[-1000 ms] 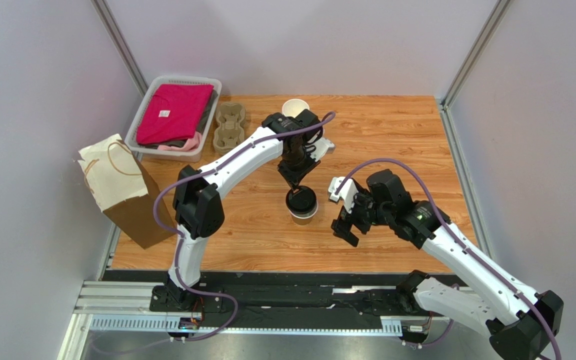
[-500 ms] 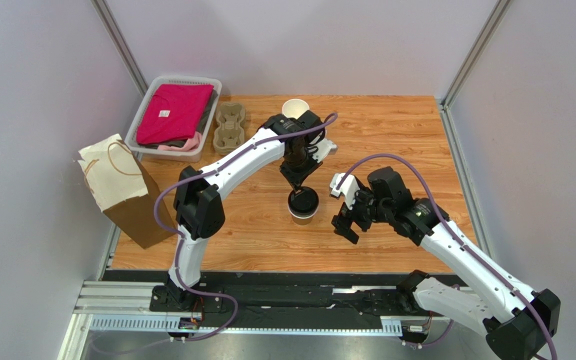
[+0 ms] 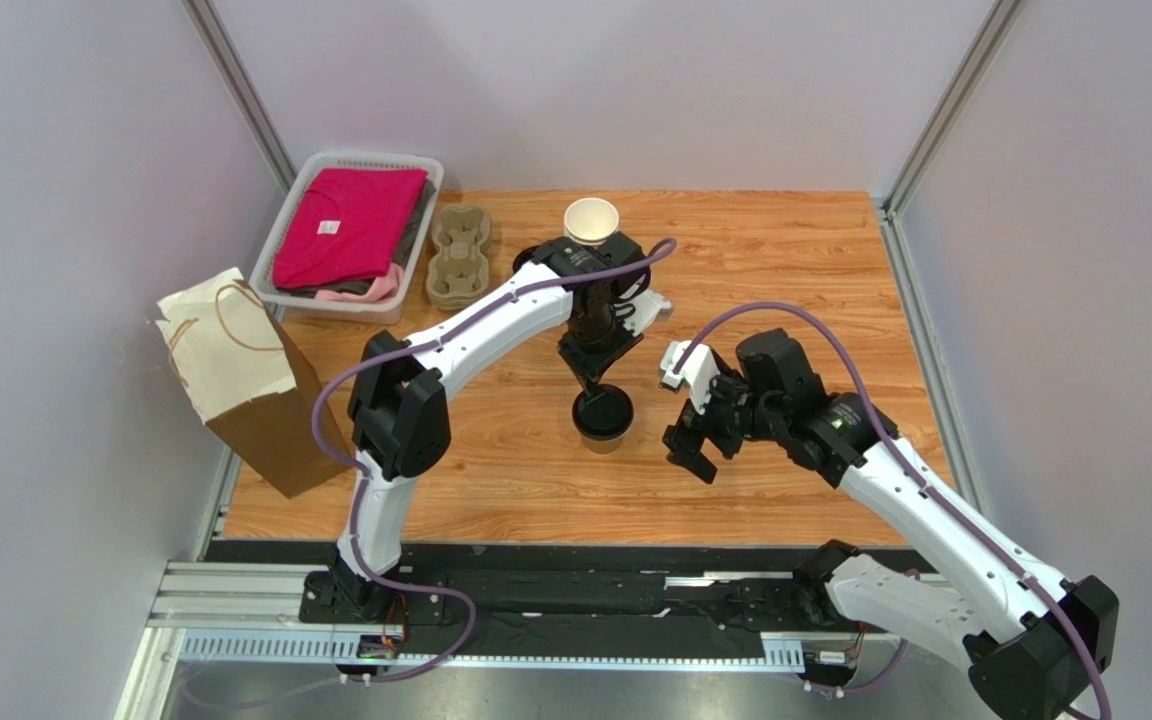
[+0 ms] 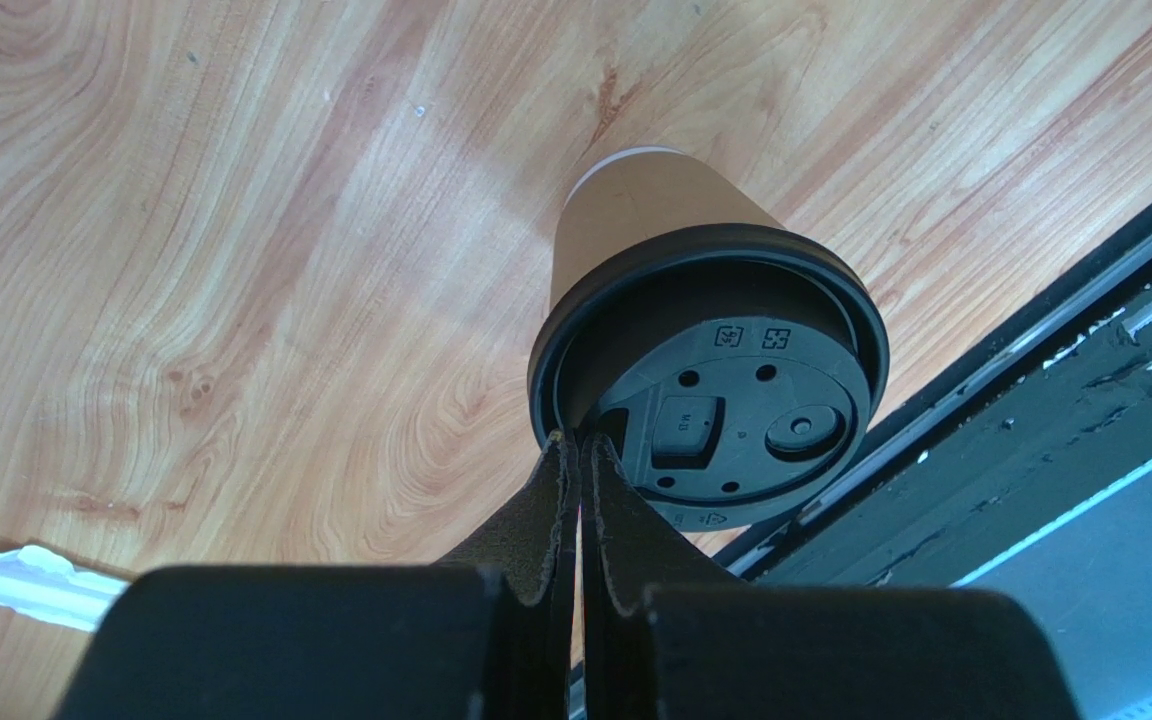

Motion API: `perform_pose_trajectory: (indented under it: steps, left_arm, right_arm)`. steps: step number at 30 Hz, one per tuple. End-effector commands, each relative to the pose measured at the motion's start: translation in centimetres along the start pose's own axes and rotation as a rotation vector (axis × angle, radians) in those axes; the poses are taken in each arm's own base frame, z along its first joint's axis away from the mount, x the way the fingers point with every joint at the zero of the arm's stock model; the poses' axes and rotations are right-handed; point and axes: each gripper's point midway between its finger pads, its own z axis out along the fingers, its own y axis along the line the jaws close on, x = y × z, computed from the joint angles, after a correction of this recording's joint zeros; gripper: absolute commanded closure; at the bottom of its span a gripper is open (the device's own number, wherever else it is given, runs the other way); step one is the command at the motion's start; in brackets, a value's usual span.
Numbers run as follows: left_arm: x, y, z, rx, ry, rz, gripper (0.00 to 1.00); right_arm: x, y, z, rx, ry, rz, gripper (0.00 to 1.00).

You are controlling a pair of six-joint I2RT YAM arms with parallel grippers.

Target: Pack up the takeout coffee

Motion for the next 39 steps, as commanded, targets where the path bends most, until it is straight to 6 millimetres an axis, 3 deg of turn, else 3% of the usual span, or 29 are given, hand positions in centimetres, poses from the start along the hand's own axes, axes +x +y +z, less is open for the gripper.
perform_pose_trajectory:
  steps: [1, 7, 21, 25, 28, 29, 30, 31, 32, 33, 36, 38, 39]
  left_arm:
    - [-1.0, -0.4, -0.4, 0.002, -0.040, -0.006, 0.99]
    - [-1.3, -0.3, -0.8, -0.006, -0.052, -0.005, 0.94]
    - [-1.2, -0.8, -1.8, 0.012, -0.063, 0.036, 0.59]
    - [-1.5, -0.6, -2.6, -0.002, -0.081, 0.044, 0.55]
    - [-2.0, -0.4, -4.1, -0.022, -0.119, 0.064, 0.54]
    - [-2.3, -0.3, -4.7, -0.033, -0.136, 0.070, 0.45]
    - [-2.5, -0.4, -5.7, -0.040, -0.167, 0.089, 0.44]
    - [-2.7, -0.3, -6.4, -0.049, -0.187, 0.096, 0.33]
    - [-3.0, -0.3, -7.7, -0.060, -0.224, 0.102, 0.32]
    - [-3.0, -0.2, -8.4, -0.066, -0.240, 0.108, 0.19]
    - [-3.0, 0.6, -10.6, -0.080, -0.292, 0.079, 0.18]
    - [-2.6, 1.6, -12.4, -0.063, -0.335, 0.015, 0.13]
    - [-2.5, 2.1, -13.1, -0.059, -0.354, -0.008, 0.05]
  right_arm:
    - [-2.5, -0.7, -0.5, 0.018, -0.072, -0.016, 0.04]
    - [-2.5, -0.8, -0.5, 0.021, -0.070, -0.019, 0.04]
    - [-3.1, -0.8, -0.3, 0.010, -0.082, -0.023, 0.02]
    - [-3.6, -0.9, -0.4, 0.008, -0.091, -0.028, 0.02]
    - [-3.9, -0.7, -0.4, -0.009, -0.096, -0.033, 0.01]
    - [-3.9, -0.6, -0.2, -0.021, -0.095, -0.034, 0.01]
    - [-4.2, -0.4, -0.3, -0.033, -0.103, -0.037, 0.01]
    - [-4.3, -0.5, -0.3, -0.036, -0.105, -0.035, 0.01]
    - [-4.4, -0.4, -0.1, -0.043, -0.103, -0.033, 0.01]
    - [-4.8, -0.5, -0.2, -0.045, -0.110, -0.032, 0.01]
    - [-6.1, -0.6, -0.3, -0.063, -0.113, -0.016, 0.01]
    - [-6.2, -0.1, -0.4, -0.100, -0.087, 0.001, 0.01]
    - [-6.5, 0.2, 0.0, -0.137, -0.078, 0.016, 0.01]
